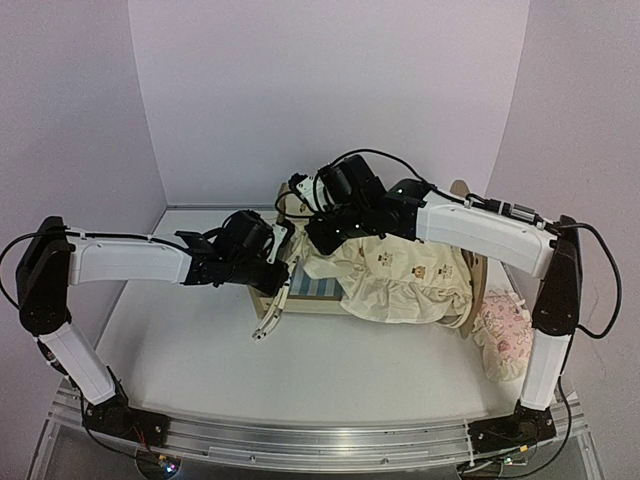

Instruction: Set up the pet bed

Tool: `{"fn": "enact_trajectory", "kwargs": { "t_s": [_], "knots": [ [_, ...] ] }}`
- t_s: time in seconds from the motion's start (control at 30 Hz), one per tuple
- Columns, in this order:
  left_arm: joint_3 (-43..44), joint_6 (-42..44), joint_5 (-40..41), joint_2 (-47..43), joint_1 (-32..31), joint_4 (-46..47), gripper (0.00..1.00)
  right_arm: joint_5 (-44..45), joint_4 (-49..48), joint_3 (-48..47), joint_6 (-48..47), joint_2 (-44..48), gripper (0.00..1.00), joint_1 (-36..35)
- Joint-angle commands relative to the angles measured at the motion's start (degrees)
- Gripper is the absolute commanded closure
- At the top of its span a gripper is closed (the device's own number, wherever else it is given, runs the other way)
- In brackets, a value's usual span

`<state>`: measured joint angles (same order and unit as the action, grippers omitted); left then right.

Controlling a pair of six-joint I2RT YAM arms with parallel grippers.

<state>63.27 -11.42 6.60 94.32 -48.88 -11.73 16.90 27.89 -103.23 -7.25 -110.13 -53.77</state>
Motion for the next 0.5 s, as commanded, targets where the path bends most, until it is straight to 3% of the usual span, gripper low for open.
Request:
{"fn": "enact_trajectory", "kwargs": {
  "t_s": [0.0,0.2,0.47],
  "knots": [
    [0.2,0.2,2.9,-3.2,0.4,1.0,0.84,-0.2,-0.8,0.3,0.7,3.8,1.0,0.0],
    [0.9,-0.2,4.1,-3.3,0.4,-1.3,0.74,-0.3,-0.7,0.3,0.8,3.8,1.0,0.0],
    [0.1,-0.2,3.7,-3.0,0.4,-0.2,0.79,-0.5,-0.6,0.5,1.0,4.0,1.0,0.0]
  ]
}}
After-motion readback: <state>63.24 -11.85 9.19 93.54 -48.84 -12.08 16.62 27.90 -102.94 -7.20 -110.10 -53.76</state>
